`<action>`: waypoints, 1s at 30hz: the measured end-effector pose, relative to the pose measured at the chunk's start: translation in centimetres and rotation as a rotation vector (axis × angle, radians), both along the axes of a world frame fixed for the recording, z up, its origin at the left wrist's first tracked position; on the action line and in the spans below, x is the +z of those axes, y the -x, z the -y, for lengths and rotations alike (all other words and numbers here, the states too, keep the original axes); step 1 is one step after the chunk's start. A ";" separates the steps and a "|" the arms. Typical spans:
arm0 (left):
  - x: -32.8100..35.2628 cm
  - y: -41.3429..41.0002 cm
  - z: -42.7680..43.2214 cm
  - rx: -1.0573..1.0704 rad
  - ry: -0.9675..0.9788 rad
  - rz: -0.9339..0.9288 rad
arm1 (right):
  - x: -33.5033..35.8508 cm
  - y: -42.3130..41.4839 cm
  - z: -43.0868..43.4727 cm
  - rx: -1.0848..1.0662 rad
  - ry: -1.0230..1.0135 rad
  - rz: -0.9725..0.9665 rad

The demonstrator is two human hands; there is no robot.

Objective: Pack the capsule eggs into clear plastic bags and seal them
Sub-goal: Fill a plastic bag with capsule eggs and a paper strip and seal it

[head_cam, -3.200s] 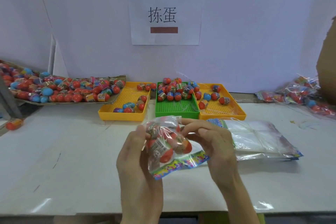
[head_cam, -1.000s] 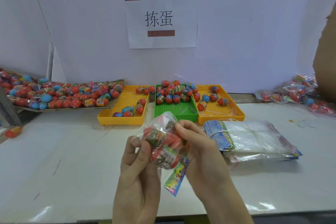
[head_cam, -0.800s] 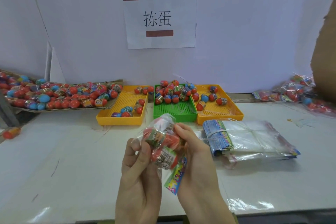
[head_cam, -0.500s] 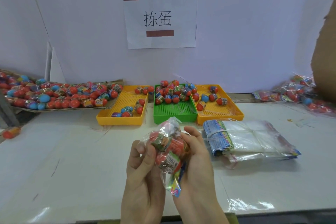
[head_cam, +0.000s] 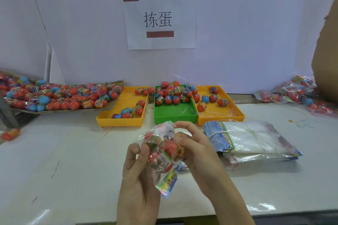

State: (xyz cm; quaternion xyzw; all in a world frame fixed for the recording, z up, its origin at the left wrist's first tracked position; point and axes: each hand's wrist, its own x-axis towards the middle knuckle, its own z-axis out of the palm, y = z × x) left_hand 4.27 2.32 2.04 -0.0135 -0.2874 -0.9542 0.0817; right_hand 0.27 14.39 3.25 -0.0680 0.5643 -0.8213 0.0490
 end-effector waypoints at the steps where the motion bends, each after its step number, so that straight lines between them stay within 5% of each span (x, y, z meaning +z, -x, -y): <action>1: 0.1 0.0 0.2 -0.026 -0.014 0.027 | 0.0 0.2 -0.4 0.020 -0.038 -0.009; 10: 0.5 -0.6 -0.4 -0.197 -0.058 0.144 | -0.1 -0.1 -0.3 0.229 0.180 0.003; 17: -0.4 0.1 0.4 -0.071 -0.139 0.258 | -0.5 0.4 -0.8 0.194 0.082 0.016; 22: -1.0 0.7 1.3 0.063 -0.115 0.153 | -0.2 1.0 -2.6 0.065 0.262 -0.014; 25: -2.0 1.1 1.2 0.098 0.043 0.149 | 0.2 1.3 -4.0 -0.103 0.369 -0.042; 30: -2.9 1.5 0.0 0.317 0.604 0.104 | 0.9 1.3 -6.1 -0.207 0.088 -0.101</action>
